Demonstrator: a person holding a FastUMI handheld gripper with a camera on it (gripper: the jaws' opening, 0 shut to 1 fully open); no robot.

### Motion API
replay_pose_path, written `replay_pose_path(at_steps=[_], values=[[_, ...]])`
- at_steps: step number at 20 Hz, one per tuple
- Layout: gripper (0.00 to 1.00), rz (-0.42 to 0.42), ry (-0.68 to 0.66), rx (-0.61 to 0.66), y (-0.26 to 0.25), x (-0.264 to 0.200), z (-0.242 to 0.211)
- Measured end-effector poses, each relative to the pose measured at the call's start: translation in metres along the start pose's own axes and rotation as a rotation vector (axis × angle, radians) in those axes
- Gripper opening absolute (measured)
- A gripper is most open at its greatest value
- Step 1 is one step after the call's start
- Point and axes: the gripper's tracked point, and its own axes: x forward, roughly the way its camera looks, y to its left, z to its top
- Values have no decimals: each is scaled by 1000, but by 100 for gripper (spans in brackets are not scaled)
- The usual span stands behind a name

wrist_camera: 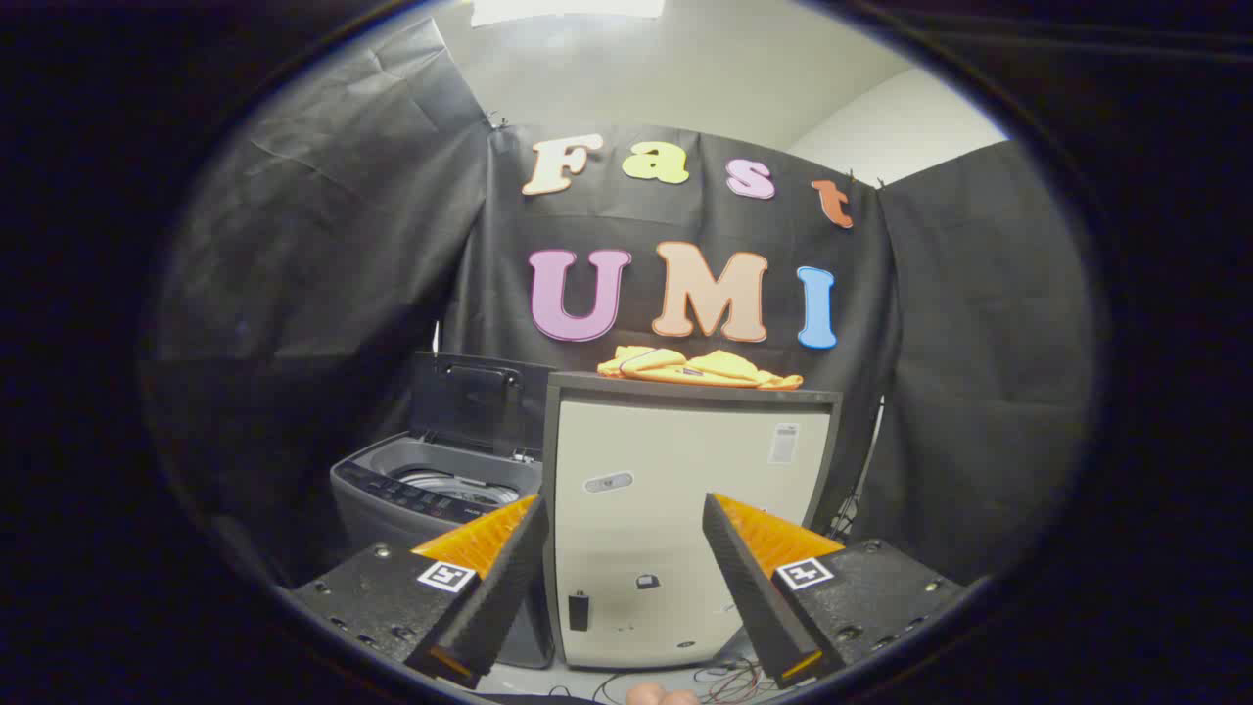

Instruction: Put the clothes into the washing machine and then close the washing machine lid.

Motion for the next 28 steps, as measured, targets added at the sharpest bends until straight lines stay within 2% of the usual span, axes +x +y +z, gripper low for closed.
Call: replay_pose_path(at_steps=[8,16,21,27,28], values=[[96,0,-6,66,-1,0,7],[96,-46,-30,137,-18,12,21],[96,-53,-13,168,-29,56,46],[94,-93,17,213,-54,143,102],[94,-79,33,223,-54,158,109]])
